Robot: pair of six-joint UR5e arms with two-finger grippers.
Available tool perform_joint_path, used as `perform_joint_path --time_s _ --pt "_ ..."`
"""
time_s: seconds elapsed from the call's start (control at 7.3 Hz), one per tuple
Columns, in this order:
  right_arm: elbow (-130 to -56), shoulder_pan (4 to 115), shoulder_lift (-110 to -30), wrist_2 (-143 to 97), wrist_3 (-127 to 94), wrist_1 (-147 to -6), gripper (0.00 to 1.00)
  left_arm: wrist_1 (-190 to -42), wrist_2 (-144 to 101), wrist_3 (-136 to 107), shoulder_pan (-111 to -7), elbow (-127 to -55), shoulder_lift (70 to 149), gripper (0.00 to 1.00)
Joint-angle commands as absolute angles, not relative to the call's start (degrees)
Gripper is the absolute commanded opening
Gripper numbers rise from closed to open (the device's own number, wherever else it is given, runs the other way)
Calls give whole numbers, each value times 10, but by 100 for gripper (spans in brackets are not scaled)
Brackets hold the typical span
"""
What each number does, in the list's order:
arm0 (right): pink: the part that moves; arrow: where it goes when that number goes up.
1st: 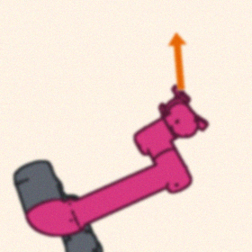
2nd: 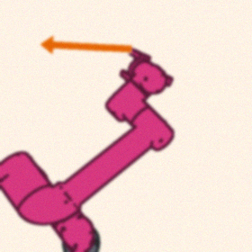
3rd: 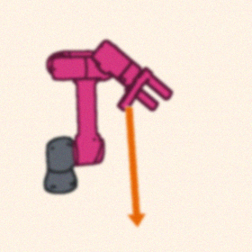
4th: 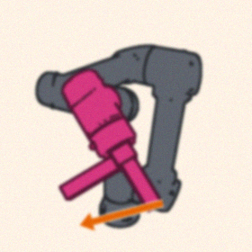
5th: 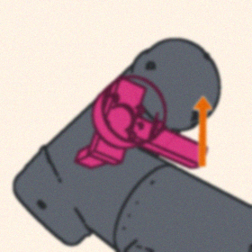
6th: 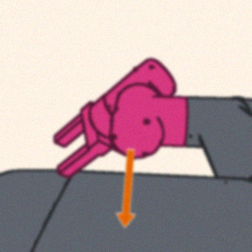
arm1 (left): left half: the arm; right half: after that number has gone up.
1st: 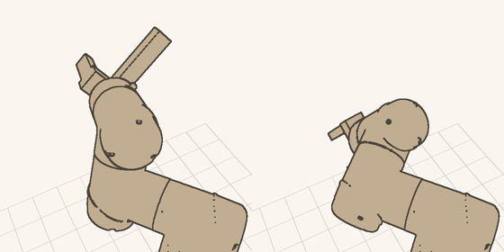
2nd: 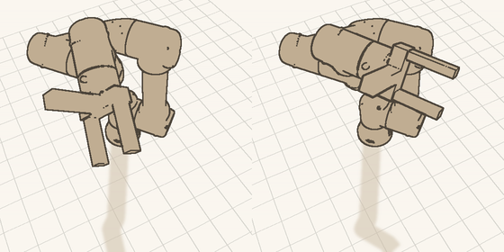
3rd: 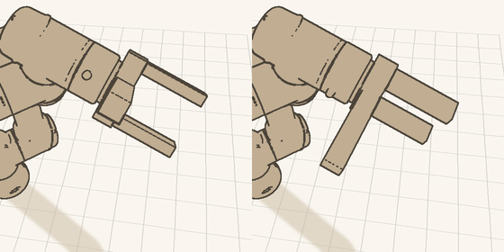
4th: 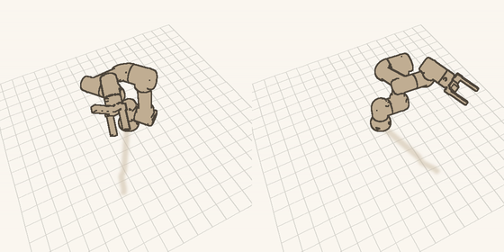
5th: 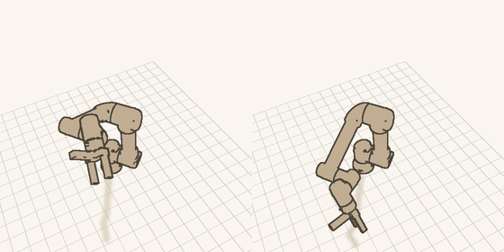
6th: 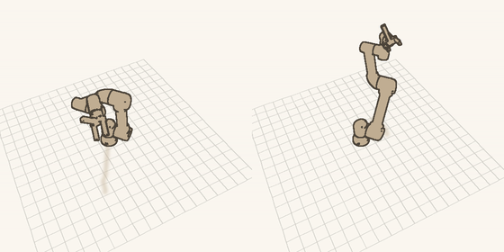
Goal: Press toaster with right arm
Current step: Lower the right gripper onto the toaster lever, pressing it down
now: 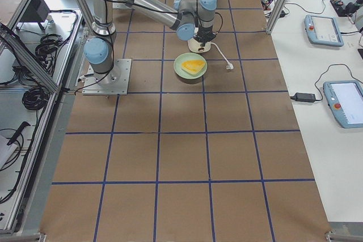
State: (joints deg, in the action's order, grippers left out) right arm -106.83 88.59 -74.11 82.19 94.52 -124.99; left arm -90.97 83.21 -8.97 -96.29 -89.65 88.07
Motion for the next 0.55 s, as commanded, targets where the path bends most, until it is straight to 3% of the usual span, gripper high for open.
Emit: perform_joint_path --time_s 0.0,0.41 --pt "-1070 886 -738 822 946 -1254 9 -910 832 -90 -962 -896 881 100" --pt "-1045 879 -758 824 940 -1247 11 -910 832 -90 -963 -896 881 100"
